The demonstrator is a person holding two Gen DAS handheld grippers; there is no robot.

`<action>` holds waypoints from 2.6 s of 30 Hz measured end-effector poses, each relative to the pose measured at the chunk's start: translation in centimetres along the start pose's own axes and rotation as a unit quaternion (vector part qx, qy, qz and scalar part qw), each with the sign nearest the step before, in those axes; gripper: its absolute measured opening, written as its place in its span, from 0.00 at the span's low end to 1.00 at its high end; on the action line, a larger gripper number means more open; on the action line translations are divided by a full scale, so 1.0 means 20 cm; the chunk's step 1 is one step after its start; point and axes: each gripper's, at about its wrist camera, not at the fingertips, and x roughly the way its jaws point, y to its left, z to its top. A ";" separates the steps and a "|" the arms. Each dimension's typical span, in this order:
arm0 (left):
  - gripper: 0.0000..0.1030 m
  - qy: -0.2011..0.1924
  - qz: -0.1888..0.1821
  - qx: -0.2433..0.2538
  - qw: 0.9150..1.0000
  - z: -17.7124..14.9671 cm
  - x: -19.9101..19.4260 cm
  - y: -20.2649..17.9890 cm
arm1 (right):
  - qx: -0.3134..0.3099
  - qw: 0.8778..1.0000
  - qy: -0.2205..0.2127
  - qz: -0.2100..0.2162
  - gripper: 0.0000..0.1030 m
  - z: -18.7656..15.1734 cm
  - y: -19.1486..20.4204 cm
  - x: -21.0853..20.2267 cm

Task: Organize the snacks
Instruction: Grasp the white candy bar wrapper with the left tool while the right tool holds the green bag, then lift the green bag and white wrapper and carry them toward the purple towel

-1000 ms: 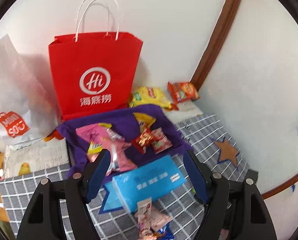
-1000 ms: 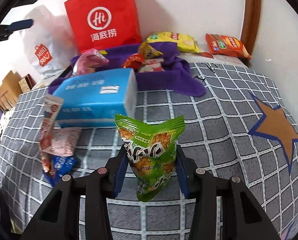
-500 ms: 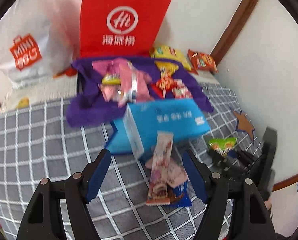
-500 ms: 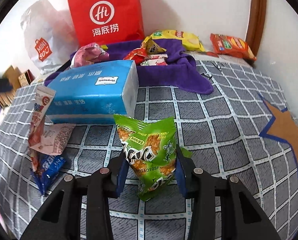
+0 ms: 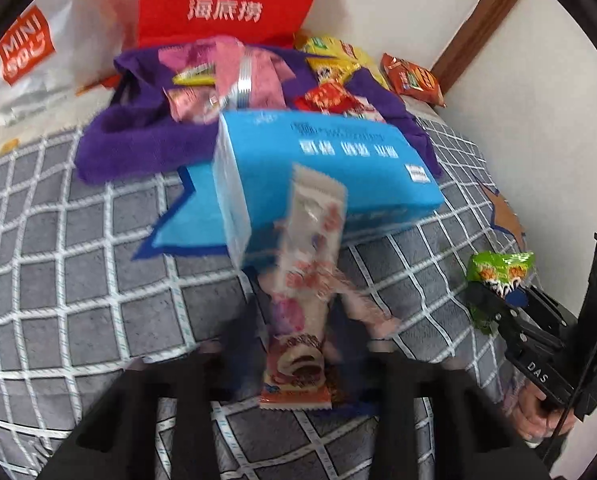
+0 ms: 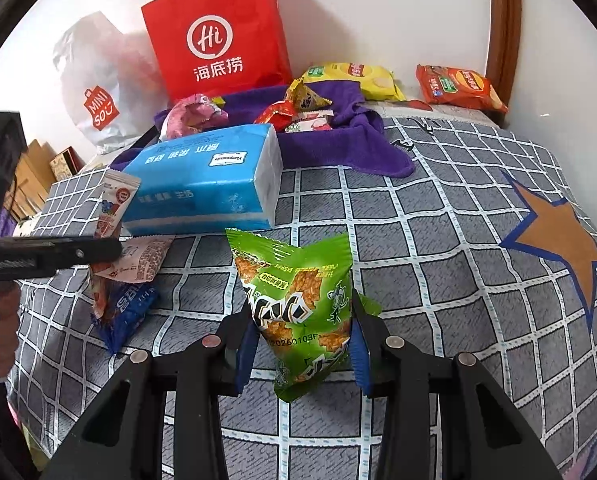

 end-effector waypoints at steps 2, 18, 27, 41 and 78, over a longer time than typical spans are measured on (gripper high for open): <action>0.19 -0.005 -0.003 -0.003 1.000 -0.01 -0.03 0.02 | 0.000 1.000 -0.003 0.001 0.38 0.00 0.00 -0.01; 0.18 -0.048 -0.013 -0.006 0.999 -0.04 -0.31 0.05 | -0.006 1.000 -0.025 -0.010 0.38 0.06 0.05 -0.12; 0.18 -0.065 -0.017 0.005 0.998 -0.02 -0.39 0.01 | -0.011 0.999 -0.042 -0.018 0.38 0.13 0.09 -0.18; 0.18 -0.073 -0.026 0.004 0.997 -0.01 -0.42 0.01 | -0.029 0.999 -0.031 -0.014 0.38 0.20 0.14 -0.18; 0.18 -0.094 -0.026 0.017 0.995 0.22 -0.46 0.00 | -0.062 0.996 -0.060 -0.016 0.38 0.47 0.26 -0.11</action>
